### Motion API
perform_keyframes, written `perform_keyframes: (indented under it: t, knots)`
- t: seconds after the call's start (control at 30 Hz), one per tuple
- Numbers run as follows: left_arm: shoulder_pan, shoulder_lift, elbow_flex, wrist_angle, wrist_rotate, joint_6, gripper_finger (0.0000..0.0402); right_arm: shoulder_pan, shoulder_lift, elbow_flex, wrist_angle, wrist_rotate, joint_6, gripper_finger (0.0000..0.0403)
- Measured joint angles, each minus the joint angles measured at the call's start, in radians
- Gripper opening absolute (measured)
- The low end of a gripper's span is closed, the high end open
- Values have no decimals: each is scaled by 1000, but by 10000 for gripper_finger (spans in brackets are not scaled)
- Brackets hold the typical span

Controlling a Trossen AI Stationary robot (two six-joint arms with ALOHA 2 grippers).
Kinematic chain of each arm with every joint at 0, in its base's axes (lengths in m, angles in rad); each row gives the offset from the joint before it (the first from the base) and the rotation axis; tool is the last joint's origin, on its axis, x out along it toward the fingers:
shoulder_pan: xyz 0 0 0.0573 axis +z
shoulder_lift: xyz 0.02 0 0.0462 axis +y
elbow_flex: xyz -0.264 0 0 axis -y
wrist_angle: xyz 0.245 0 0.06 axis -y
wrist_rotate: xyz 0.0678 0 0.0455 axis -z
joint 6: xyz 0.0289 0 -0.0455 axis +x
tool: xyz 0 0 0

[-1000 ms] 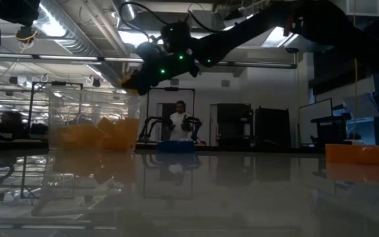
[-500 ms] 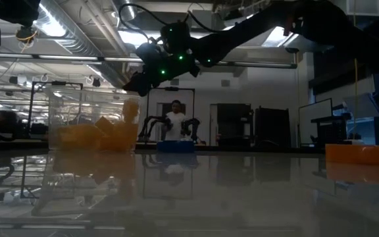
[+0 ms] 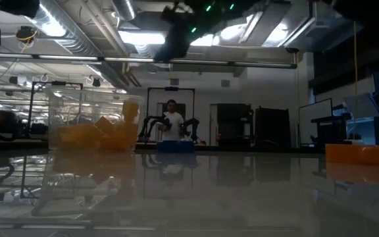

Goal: Sort blocks
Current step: Put the blue game piece into the bottom left transparent bin

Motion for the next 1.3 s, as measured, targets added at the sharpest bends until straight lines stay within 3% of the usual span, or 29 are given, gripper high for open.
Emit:
perform_keyframes:
  t: [0.17,0.27,0.5,0.6,0.73,0.93,1.1,1.3]
  knots:
    - [11,15,0,86,0,90,210,4,-116,0,-225,-1,60,214]
    - [53,33,0,165,-51,190,210,12,-180,0,-303,28,96,214]
    - [274,70,0,388,-62,348,210,80,-298,0,-424,194,160,214]
    - [408,87,0,462,44,374,210,120,-331,1,-475,224,194,214]
    - [597,133,1,536,271,363,210,180,-340,1,-594,225,252,214]
    - [850,284,57,546,523,344,210,302,-340,-16,-758,283,355,214]
    - [1004,488,157,541,664,381,210,412,-340,-20,-917,437,456,214]
    - [1135,748,318,535,744,412,210,511,-340,-20,-1079,590,618,214]
